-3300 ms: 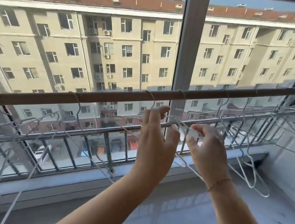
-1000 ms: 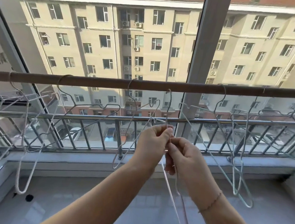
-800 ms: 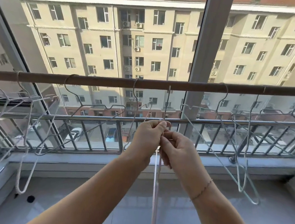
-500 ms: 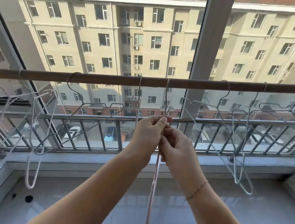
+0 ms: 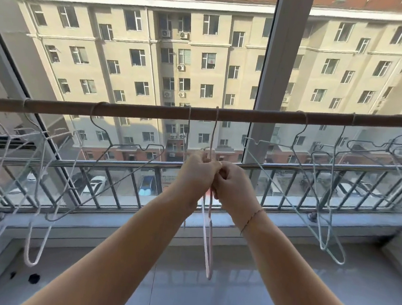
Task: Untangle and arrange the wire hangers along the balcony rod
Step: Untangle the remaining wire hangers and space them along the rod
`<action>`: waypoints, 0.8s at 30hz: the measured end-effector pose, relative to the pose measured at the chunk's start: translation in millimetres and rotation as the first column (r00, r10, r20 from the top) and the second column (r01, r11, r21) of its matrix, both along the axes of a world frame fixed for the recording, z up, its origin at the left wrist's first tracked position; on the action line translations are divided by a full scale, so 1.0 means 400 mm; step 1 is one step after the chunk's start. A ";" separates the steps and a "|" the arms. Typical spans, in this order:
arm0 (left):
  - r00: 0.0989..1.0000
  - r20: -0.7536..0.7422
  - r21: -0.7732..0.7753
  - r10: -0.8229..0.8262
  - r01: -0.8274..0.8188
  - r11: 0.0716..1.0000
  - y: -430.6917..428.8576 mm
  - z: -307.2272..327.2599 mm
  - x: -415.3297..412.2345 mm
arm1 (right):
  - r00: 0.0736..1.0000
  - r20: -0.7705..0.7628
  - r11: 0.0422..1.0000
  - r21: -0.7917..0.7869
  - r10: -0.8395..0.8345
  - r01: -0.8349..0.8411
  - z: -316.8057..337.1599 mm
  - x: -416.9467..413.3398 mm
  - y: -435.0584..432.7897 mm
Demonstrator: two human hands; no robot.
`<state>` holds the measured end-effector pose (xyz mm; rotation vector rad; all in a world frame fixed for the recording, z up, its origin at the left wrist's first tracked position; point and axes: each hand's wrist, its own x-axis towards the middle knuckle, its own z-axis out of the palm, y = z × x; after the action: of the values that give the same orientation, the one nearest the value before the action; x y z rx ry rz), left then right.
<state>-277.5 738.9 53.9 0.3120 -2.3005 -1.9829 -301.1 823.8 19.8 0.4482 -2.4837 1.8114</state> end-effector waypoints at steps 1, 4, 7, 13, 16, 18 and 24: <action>1.000 -0.009 -0.043 0.024 -0.025 0.999 0.002 -0.006 0.003 | 1.000 -0.002 1.000 0.015 -0.002 0.002 -0.004 0.000 0.002; 0.986 -0.116 -0.193 0.116 -0.137 0.971 0.011 -0.016 0.012 | 1.000 0.001 0.999 0.030 -0.011 0.011 -0.016 0.005 0.008; 0.938 -0.324 -0.313 0.124 -0.230 0.922 0.040 0.010 0.038 | 0.999 -0.022 0.995 0.100 -0.029 0.031 -0.016 0.020 0.024; 0.914 -0.396 -0.352 -0.091 -0.060 0.934 0.125 0.021 0.041 | 0.970 -0.175 0.977 0.097 -0.172 0.191 0.029 0.062 0.137; 0.910 -0.389 -0.336 -0.146 0.007 0.942 0.180 0.018 0.037 | 0.928 -0.253 0.957 0.026 -0.272 0.288 0.052 0.074 0.225; 0.909 -0.367 -0.322 -0.200 0.077 0.944 0.223 0.020 0.036 | 0.892 -0.284 0.930 0.004 -0.352 0.368 0.068 0.079 0.290; 0.902 -0.332 -0.326 -0.275 0.164 0.931 0.384 0.039 0.002 | 0.817 -0.251 0.781 0.250 -0.518 0.572 0.033 0.029 0.459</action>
<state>-276.8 892.6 69.4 -0.3405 -2.3992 -1.5711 -289.6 1007.4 33.0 -0.1214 -2.4326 1.1101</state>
